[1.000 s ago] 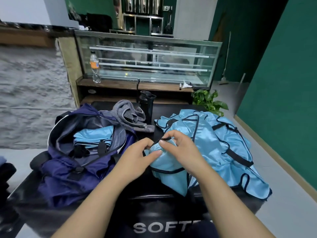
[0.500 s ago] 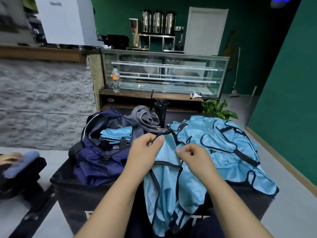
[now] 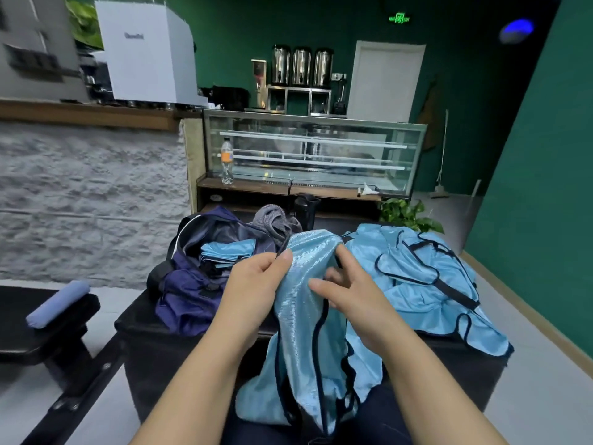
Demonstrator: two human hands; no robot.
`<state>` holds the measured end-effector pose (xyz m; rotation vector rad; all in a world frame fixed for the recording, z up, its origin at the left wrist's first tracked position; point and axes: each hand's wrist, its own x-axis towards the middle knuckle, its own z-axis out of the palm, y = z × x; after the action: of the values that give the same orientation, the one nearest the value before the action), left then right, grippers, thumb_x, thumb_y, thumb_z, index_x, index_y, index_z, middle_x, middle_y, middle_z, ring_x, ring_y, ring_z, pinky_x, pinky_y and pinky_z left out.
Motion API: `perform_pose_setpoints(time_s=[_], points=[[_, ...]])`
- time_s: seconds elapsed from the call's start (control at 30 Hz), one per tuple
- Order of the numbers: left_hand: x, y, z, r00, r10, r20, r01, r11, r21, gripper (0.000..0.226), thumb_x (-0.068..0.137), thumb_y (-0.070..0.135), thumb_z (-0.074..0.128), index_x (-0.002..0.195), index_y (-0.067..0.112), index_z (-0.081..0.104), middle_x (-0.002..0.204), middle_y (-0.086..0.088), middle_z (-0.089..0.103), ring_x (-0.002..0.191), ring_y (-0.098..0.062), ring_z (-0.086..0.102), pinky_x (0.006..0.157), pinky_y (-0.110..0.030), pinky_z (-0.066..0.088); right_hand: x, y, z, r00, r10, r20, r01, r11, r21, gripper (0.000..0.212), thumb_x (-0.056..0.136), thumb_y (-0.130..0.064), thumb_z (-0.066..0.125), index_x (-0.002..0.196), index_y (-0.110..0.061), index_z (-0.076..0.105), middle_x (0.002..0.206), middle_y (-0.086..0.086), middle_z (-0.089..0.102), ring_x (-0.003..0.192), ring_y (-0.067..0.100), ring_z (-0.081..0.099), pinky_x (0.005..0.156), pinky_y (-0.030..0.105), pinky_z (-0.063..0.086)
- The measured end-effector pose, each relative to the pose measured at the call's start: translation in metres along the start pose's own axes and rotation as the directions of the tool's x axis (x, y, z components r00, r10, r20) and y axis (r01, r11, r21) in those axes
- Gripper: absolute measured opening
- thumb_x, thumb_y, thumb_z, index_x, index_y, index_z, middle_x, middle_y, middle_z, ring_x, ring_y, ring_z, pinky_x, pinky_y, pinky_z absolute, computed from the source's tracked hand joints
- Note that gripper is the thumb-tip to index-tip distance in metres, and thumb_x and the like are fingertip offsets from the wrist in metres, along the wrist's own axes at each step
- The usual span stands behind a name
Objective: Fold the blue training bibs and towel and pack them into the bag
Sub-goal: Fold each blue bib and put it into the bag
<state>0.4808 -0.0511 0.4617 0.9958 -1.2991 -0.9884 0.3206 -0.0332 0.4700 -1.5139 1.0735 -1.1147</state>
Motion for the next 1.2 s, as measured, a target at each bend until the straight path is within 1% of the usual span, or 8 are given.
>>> perform_pose_setpoints(time_s=[0.17, 0.4, 0.5, 0.6, 0.77, 0.87, 1.03, 1.2], points=[[-0.018, 0.012, 0.004, 0.999, 0.001, 0.04, 0.002, 0.997, -0.08, 0.036, 0.089, 0.038, 0.062, 0.085, 0.002, 0.068, 0.097, -0.026, 0.066, 0.08, -0.023, 0.057, 0.08, -0.043, 0.045, -0.017, -0.006, -0.006, 1.0, -0.021, 0.016, 0.019, 0.996, 0.082, 0.07, 0.088, -0.006, 0.059, 0.143, -0.038, 0.031, 0.105, 0.006, 0.071, 0.09, 0.019, 0.066, 0.084, 0.036, 0.051], [-0.047, 0.023, 0.008, 0.993, 0.002, 0.119, 0.017, 0.988, -0.152, 0.026, 0.096, 0.025, 0.053, 0.095, 0.002, 0.065, 0.1, -0.021, 0.069, 0.081, -0.022, 0.061, 0.077, -0.038, 0.045, -0.052, -0.018, -0.011, 0.997, -0.05, -0.056, 0.061, 0.973, 0.222, 0.082, 0.087, 0.015, 0.041, 0.149, -0.034, 0.022, 0.094, 0.013, 0.066, 0.053, 0.014, 0.048, 0.044, 0.022, 0.04], [-0.057, 0.027, 0.009, 0.991, 0.014, 0.136, 0.008, 0.987, -0.16, 0.023, 0.096, 0.02, 0.053, 0.095, 0.002, 0.066, 0.094, -0.018, 0.07, 0.08, -0.023, 0.061, 0.073, -0.034, 0.047, -0.061, -0.019, -0.013, 0.994, -0.073, -0.078, 0.091, 0.96, 0.267, 0.09, 0.08, 0.012, 0.047, 0.151, -0.032, 0.014, 0.088, 0.012, 0.064, 0.06, 0.016, 0.049, 0.051, 0.023, 0.042], [-0.064, 0.03, 0.009, 0.986, 0.026, 0.166, 0.005, 0.983, -0.184, 0.019, 0.095, 0.018, 0.053, 0.091, 0.007, 0.067, 0.088, -0.013, 0.07, 0.078, -0.022, 0.06, 0.069, -0.031, 0.047, -0.069, -0.018, -0.018, 0.991, -0.108, -0.073, 0.122, 0.966, 0.227, 0.094, 0.07, -0.007, 0.052, 0.152, -0.031, 0.013, 0.102, 0.011, 0.07, 0.087, 0.022, 0.06, 0.076, 0.029, 0.049], [-0.071, 0.038, 0.01, 0.969, 0.056, 0.242, 0.002, 0.973, -0.233, 0.006, 0.087, 0.012, 0.062, 0.085, 0.014, 0.067, 0.084, -0.008, 0.07, 0.073, -0.019, 0.062, 0.06, -0.028, 0.048, -0.081, -0.025, -0.021, 0.99, -0.123, -0.068, 0.137, 0.953, 0.27, 0.063, 0.088, 0.003, 0.053, 0.145, -0.013, 0.033, 0.1, 0.004, 0.072, 0.075, 0.012, 0.068, 0.063, 0.023, 0.053], [-0.076, 0.042, 0.009, 0.94, 0.077, 0.334, 0.02, 0.96, -0.278, 0.021, 0.07, 0.01, 0.055, 0.089, 0.011, 0.062, 0.082, -0.008, 0.068, 0.064, -0.017, 0.062, 0.051, -0.025, 0.049, -0.085, -0.029, -0.021, 0.987, -0.141, -0.079, 0.156, 0.954, 0.254, 0.049, 0.077, 0.007, 0.053, 0.123, -0.011, 0.052, 0.099, 0.004, 0.072, 0.075, 0.012, 0.067, 0.056, 0.022, 0.05], [-0.082, 0.04, 0.012, 0.926, 0.152, 0.346, -0.035, 0.947, -0.321, 0.029, 0.065, 0.0, 0.05, 0.092, 0.007, 0.056, 0.081, -0.006, 0.069, 0.065, -0.015, 0.064, 0.052, -0.023, 0.05, -0.09, -0.032, -0.02, 0.976, -0.149, -0.156, 0.19, 0.936, 0.297, 0.034, 0.082, 0.021, 0.036, 0.091, -0.012, 0.037, 0.08, 0.01, 0.056, 0.064, 0.02, 0.05, 0.049, 0.027, 0.036], [-0.082, 0.042, 0.01, 0.915, 0.193, 0.355, -0.066, 0.938, -0.341, 0.059, 0.067, -0.004, 0.047, 0.113, 0.029, 0.062, 0.113, 0.005, 0.068, 0.092, -0.012, 0.066, 0.061, -0.023, 0.053, -0.092, -0.035, -0.025, 0.947, -0.26, -0.187, 0.312, 0.879, 0.36, 0.03, 0.084, 0.011, 0.044, 0.099, -0.014, 0.049, 0.094, -0.001, 0.069, 0.069, 0.016, 0.058, 0.053, 0.022, 0.046]])
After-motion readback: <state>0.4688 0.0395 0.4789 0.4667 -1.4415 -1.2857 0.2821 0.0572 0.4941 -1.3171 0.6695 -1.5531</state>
